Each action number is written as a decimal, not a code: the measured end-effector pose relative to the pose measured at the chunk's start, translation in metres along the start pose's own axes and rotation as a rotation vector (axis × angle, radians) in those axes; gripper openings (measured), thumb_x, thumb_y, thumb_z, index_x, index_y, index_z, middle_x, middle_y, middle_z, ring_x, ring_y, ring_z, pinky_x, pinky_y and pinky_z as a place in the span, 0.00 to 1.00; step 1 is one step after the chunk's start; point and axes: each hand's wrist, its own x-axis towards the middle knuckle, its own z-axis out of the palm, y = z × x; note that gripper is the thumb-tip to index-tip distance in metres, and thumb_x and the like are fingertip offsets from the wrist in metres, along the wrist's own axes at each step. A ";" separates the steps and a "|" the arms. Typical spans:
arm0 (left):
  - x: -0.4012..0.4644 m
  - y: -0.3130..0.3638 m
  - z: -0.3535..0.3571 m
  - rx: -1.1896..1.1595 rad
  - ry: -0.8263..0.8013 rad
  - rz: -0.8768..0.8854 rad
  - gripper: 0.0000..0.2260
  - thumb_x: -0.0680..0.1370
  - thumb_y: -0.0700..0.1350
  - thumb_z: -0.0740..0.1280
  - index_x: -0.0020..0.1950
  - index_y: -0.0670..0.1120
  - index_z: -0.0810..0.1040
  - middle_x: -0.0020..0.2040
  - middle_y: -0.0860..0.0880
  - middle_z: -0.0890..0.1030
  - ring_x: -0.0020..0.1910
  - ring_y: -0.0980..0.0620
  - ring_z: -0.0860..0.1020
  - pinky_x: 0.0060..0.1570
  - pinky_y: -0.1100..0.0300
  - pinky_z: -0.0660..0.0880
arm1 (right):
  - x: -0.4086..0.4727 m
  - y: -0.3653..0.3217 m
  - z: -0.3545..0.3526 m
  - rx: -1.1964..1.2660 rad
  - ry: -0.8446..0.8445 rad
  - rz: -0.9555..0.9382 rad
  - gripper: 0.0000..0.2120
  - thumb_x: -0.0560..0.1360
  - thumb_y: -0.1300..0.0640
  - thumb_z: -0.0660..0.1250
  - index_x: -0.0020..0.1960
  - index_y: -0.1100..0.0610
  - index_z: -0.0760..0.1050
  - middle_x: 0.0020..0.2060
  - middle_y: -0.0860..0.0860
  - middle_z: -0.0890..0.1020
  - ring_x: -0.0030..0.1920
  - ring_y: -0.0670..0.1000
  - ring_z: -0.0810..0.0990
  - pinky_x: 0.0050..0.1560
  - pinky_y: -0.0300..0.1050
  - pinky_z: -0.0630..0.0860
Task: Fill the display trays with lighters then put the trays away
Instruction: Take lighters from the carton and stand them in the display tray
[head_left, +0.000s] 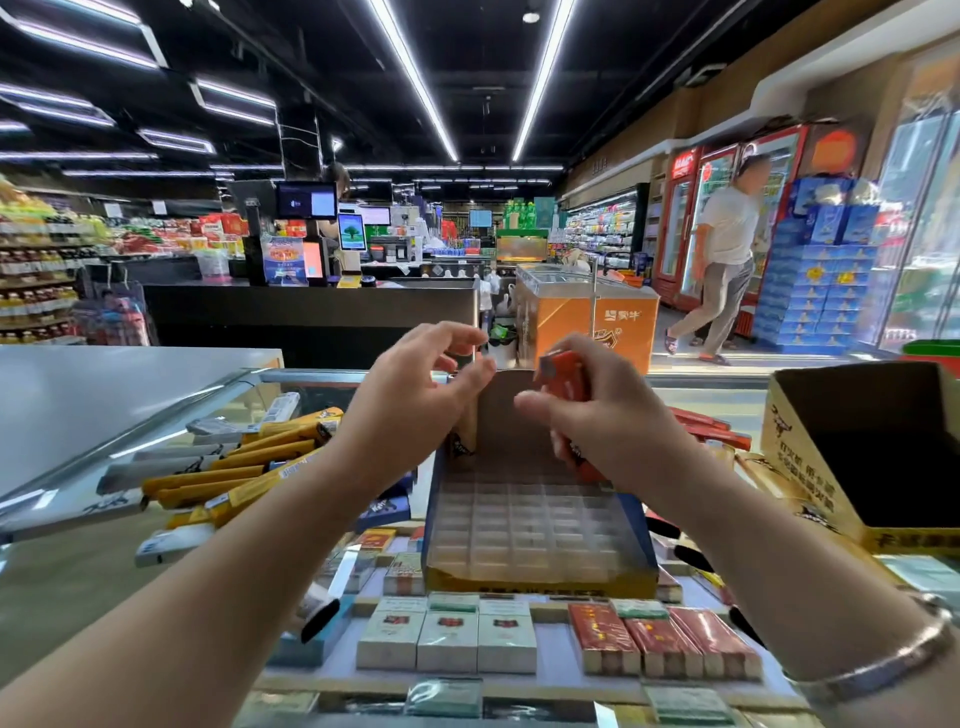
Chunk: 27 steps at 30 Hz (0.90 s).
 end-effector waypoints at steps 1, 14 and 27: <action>0.000 0.008 -0.003 -0.108 0.008 0.033 0.10 0.72 0.59 0.64 0.50 0.59 0.77 0.48 0.60 0.77 0.47 0.60 0.76 0.45 0.64 0.74 | -0.002 0.000 0.003 -0.003 -0.063 0.015 0.11 0.71 0.56 0.71 0.43 0.51 0.69 0.32 0.52 0.75 0.25 0.44 0.75 0.26 0.36 0.74; -0.002 0.023 -0.004 -0.383 -0.270 -0.020 0.06 0.72 0.40 0.69 0.45 0.50 0.80 0.39 0.56 0.83 0.40 0.58 0.81 0.42 0.66 0.77 | -0.005 -0.002 0.006 0.201 -0.178 0.145 0.14 0.69 0.53 0.71 0.46 0.54 0.67 0.31 0.51 0.76 0.27 0.47 0.77 0.26 0.38 0.74; 0.004 0.006 -0.006 -0.129 0.159 0.069 0.09 0.74 0.38 0.69 0.44 0.53 0.78 0.38 0.58 0.81 0.39 0.58 0.80 0.42 0.68 0.76 | 0.006 0.006 -0.008 0.429 0.318 0.242 0.15 0.82 0.52 0.52 0.40 0.57 0.67 0.27 0.52 0.71 0.21 0.50 0.71 0.20 0.38 0.66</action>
